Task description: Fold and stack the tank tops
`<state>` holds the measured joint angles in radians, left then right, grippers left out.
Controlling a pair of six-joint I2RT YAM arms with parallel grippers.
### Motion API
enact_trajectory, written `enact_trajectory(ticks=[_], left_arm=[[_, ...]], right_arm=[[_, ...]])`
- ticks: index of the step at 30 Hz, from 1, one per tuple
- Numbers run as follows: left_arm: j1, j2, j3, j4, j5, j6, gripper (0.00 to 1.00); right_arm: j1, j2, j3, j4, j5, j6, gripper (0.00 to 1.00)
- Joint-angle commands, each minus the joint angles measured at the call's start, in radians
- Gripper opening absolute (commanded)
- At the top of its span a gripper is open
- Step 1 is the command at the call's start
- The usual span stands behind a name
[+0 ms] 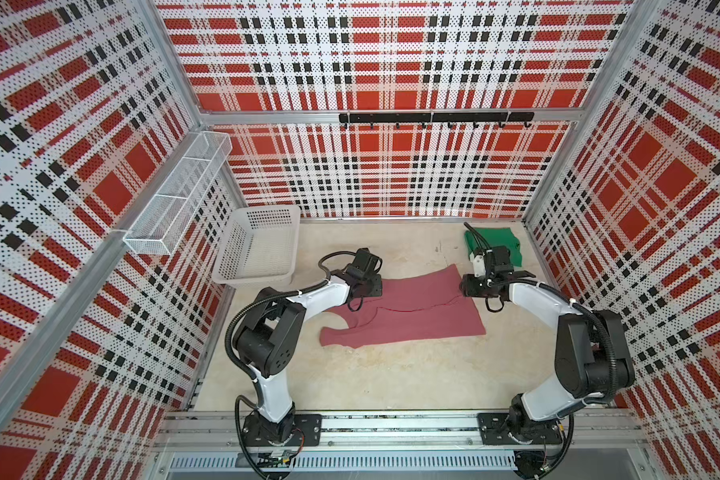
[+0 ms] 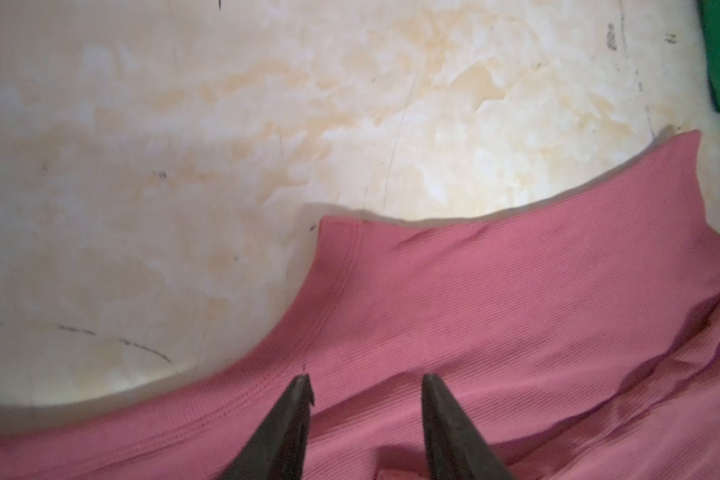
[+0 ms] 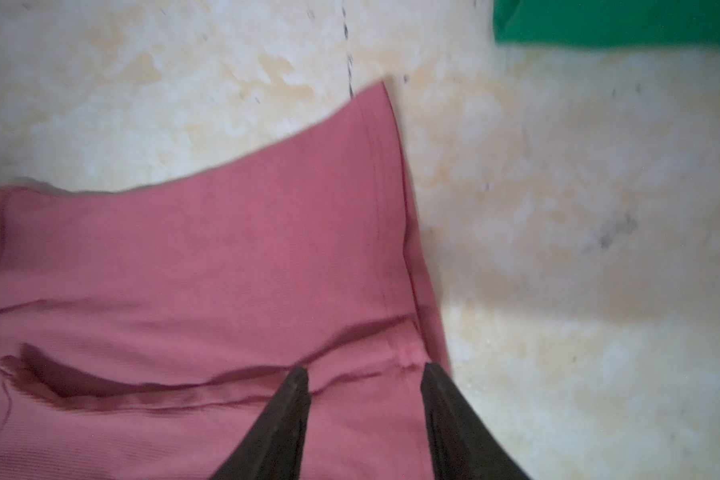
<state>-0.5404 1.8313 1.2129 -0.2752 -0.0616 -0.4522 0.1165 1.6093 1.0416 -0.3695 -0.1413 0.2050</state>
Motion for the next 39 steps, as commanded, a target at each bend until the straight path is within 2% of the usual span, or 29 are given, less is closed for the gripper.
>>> enact_trajectory(ticks=[1,7,8,9,12,18,29,36,39], left_arm=[[0.023,0.031,0.061,-0.031,-0.036,0.098,0.51],[0.054,0.139,0.142,0.005,-0.026,0.154,0.53],[0.055,0.156,0.155,0.007,-0.022,0.157,0.53],[0.056,0.174,0.169,0.007,-0.016,0.159,0.54],[0.054,0.217,0.198,0.010,0.001,0.162,0.54],[0.050,0.246,0.190,0.014,0.015,0.154,0.53],[0.048,0.279,0.178,0.040,0.038,0.129,0.42],[0.048,0.299,0.193,0.048,0.049,0.119,0.33],[0.048,0.308,0.202,0.050,0.046,0.120,0.26]], right_arm=[[-0.009,0.070,0.072,0.029,-0.039,-0.078,0.49],[-0.016,0.192,0.188,0.044,-0.047,-0.129,0.51],[-0.018,0.212,0.208,0.037,-0.047,-0.134,0.52],[-0.020,0.235,0.231,0.029,-0.050,-0.141,0.60],[-0.024,0.293,0.288,0.007,-0.050,-0.154,0.65],[-0.037,0.374,0.355,0.000,-0.047,-0.160,0.66],[-0.046,0.515,0.452,-0.026,-0.087,-0.143,0.54],[-0.046,0.559,0.481,-0.025,-0.107,-0.147,0.48],[-0.046,0.567,0.491,-0.028,-0.116,-0.156,0.42]])
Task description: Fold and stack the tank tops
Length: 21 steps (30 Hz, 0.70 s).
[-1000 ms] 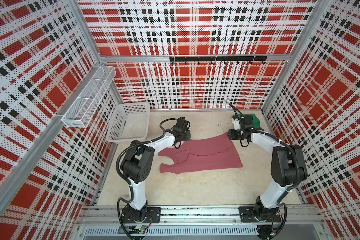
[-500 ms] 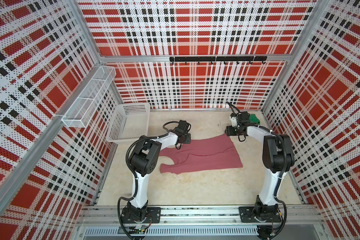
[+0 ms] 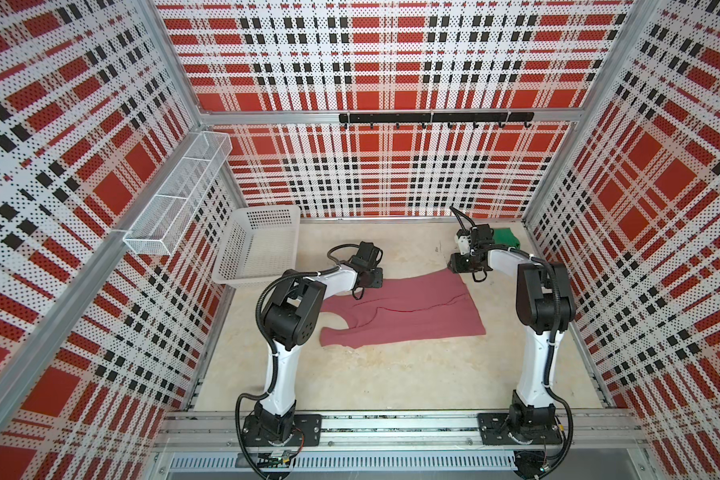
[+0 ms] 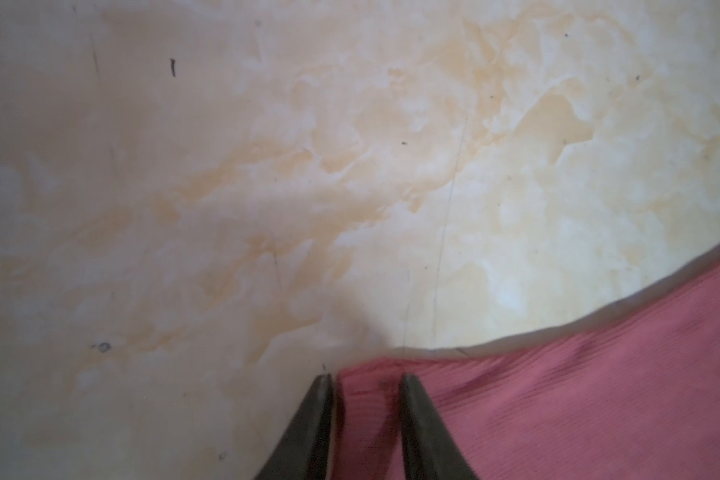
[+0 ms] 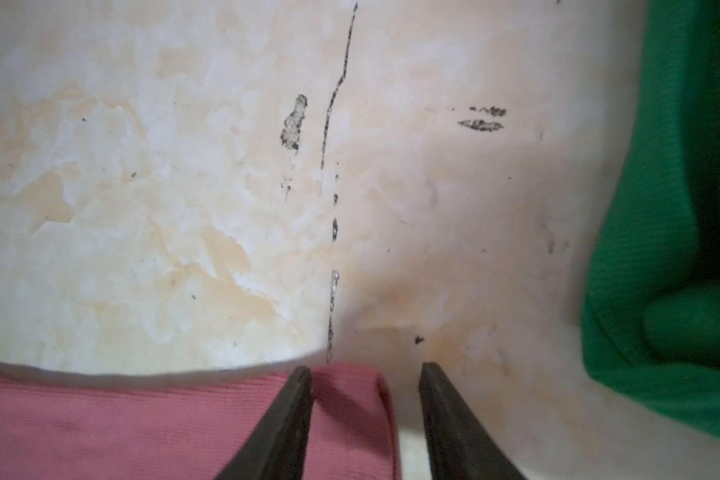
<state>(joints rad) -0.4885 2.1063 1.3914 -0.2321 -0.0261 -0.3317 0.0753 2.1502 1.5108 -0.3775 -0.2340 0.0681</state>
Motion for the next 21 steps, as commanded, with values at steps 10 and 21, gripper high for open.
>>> enact_trajectory(ticks=[10,21], left_arm=[[0.007,0.029,0.069,0.004,-0.006,0.031,0.04],[0.023,0.000,0.097,-0.001,-0.041,0.076,0.01]], right_arm=[[-0.005,0.007,0.037,-0.033,-0.050,-0.051,0.00],[-0.005,-0.092,-0.025,0.036,-0.052,-0.183,0.00]])
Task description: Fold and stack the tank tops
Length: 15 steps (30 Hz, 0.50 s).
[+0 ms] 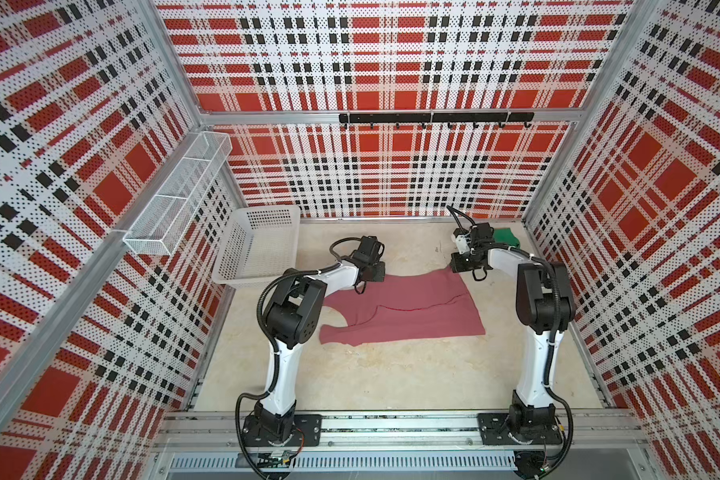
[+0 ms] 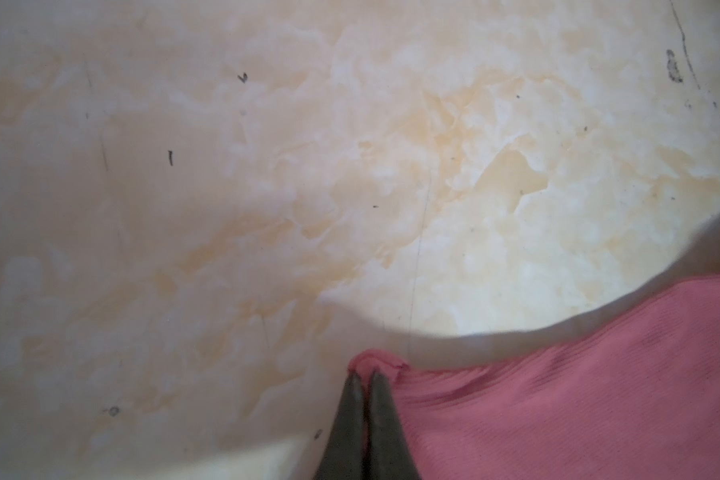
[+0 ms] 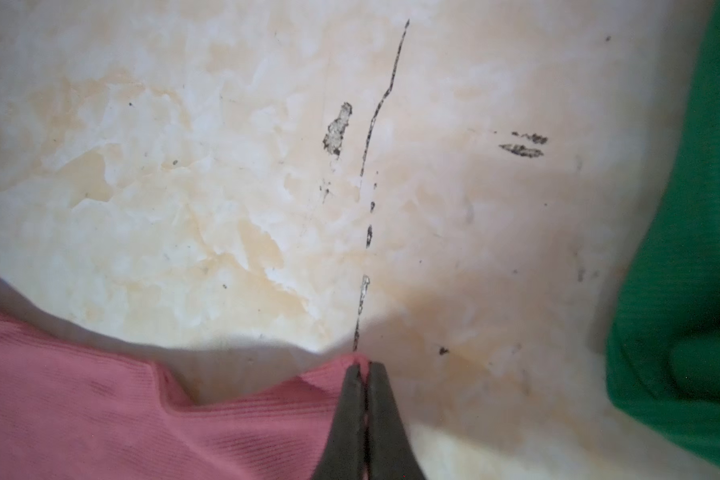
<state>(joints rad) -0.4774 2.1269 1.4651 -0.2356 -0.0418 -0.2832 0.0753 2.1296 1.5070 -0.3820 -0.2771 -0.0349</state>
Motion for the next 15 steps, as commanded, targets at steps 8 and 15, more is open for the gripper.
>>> enact_trajectory(ticks=[8,15], left_arm=[[0.001,-0.087,-0.039,0.013,-0.067,0.042,0.00],[-0.039,-0.189,-0.162,0.051,-0.135,0.047,0.00]], right_arm=[[-0.005,-0.171,-0.132,0.088,-0.016,-0.178,0.00],[-0.004,-0.318,-0.328,0.205,0.010,-0.303,0.00]])
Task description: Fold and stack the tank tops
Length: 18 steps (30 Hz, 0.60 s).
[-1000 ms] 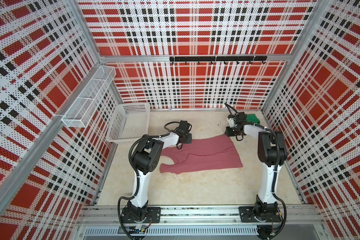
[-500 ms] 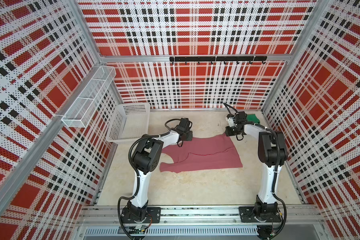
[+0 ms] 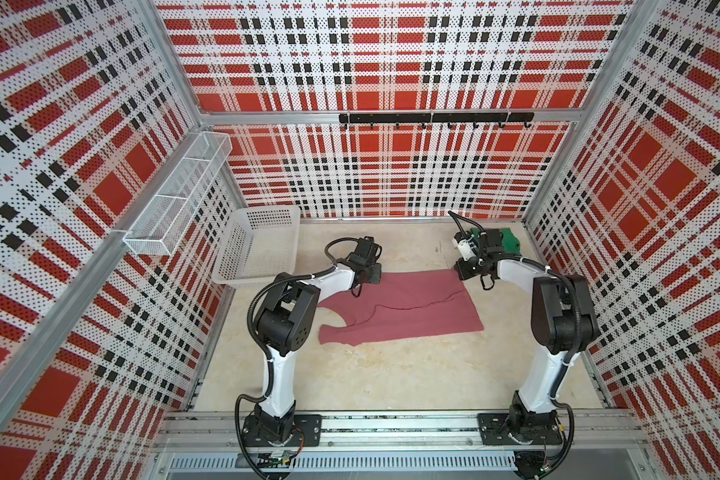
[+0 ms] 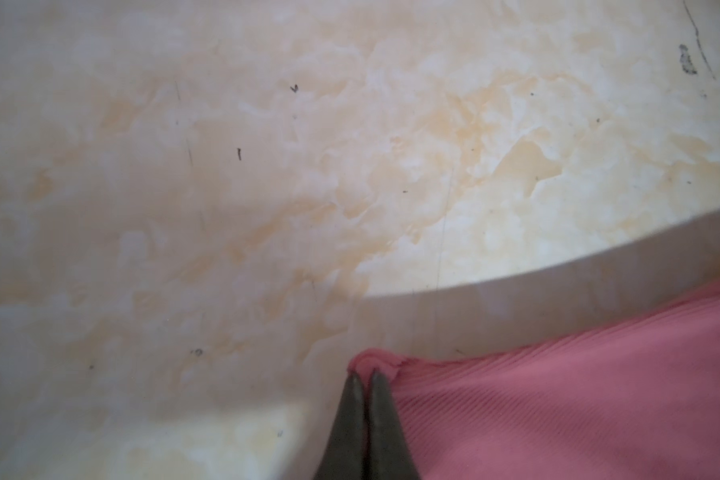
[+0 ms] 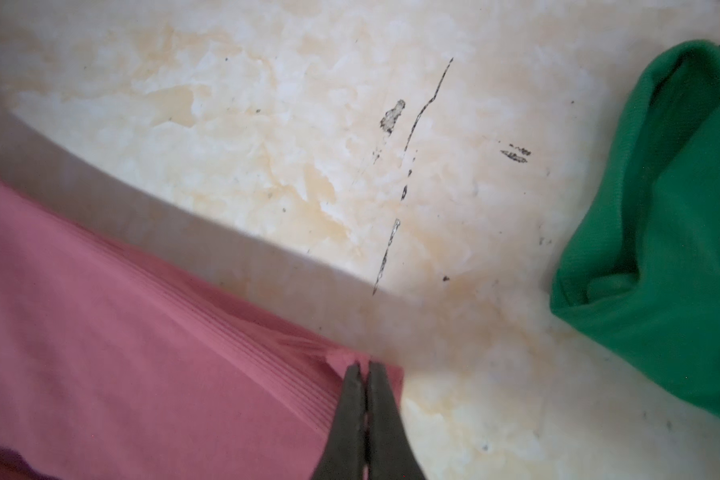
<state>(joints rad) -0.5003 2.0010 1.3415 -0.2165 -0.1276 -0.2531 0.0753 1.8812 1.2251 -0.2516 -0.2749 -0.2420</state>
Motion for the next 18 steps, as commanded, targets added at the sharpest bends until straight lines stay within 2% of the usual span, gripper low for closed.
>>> enact_trajectory(ticks=[1,11,18], left_arm=[[-0.020,-0.077,-0.053,0.036,-0.056,0.016,0.00],[-0.126,-0.263,-0.237,0.048,-0.195,-0.024,0.00],[-0.187,-0.370,-0.396,0.070,-0.235,-0.156,0.00]], right_arm=[[-0.003,-0.086,-0.062,0.082,0.013,-0.103,0.00],[-0.003,-0.238,-0.245,0.162,0.046,-0.090,0.00],[-0.003,-0.331,-0.377,0.227,0.029,-0.045,0.01]])
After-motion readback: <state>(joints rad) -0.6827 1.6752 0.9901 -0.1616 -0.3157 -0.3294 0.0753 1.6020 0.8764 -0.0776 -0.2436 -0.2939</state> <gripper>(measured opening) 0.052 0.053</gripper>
